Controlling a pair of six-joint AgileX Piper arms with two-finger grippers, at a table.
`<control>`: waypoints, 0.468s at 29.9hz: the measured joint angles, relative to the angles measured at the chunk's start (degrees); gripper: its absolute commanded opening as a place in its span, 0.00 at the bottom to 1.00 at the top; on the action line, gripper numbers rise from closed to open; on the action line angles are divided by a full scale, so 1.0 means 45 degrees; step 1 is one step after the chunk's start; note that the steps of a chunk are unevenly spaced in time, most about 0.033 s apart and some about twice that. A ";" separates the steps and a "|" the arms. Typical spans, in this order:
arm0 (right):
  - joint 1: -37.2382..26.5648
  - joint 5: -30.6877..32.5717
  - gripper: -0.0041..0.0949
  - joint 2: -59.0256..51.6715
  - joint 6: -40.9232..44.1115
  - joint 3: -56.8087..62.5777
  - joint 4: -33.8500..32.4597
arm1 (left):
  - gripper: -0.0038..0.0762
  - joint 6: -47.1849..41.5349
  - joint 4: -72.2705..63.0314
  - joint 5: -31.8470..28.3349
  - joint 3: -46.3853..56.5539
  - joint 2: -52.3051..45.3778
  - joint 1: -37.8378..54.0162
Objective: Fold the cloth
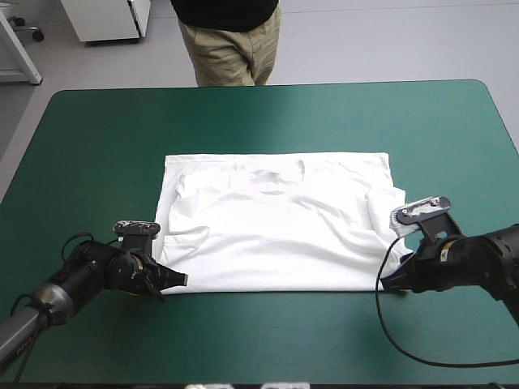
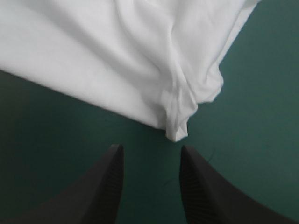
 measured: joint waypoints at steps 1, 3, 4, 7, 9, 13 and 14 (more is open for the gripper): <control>0.0000 0.0034 0.43 -0.0044 0.0060 0.0219 -0.0060 | 0.04 0.0000 -0.0013 -0.0008 0.0000 0.0000 0.0000; 0.0000 0.0047 0.50 -0.0069 0.0111 0.0715 -0.0116 | 0.04 0.0000 -0.0054 -0.0024 0.0000 0.0000 0.0000; 0.0000 -0.0014 0.55 -0.0069 0.0146 0.0940 -0.0165 | 0.04 0.0000 -0.0054 -0.0024 0.0000 0.0000 0.0000; 0.0000 -0.0555 0.65 -0.0069 0.0519 0.1452 -0.0533 | 0.04 0.0184 -0.0054 -0.0002 0.0000 0.0000 0.0000; 0.0000 -0.1164 0.65 -0.0069 0.0993 0.1777 -0.0833 | 0.04 0.0379 -0.0054 0.0012 0.0000 0.0000 0.0000; 0.0000 -0.2104 0.65 -0.0023 0.1527 0.2386 -0.1053 | 0.04 0.0481 -0.0069 0.0012 0.0000 0.0000 0.0000; 0.0000 -0.2303 0.65 0.0058 0.1570 0.2530 -0.1053 | 0.04 0.0484 -0.0069 0.0012 0.0000 0.0000 0.0000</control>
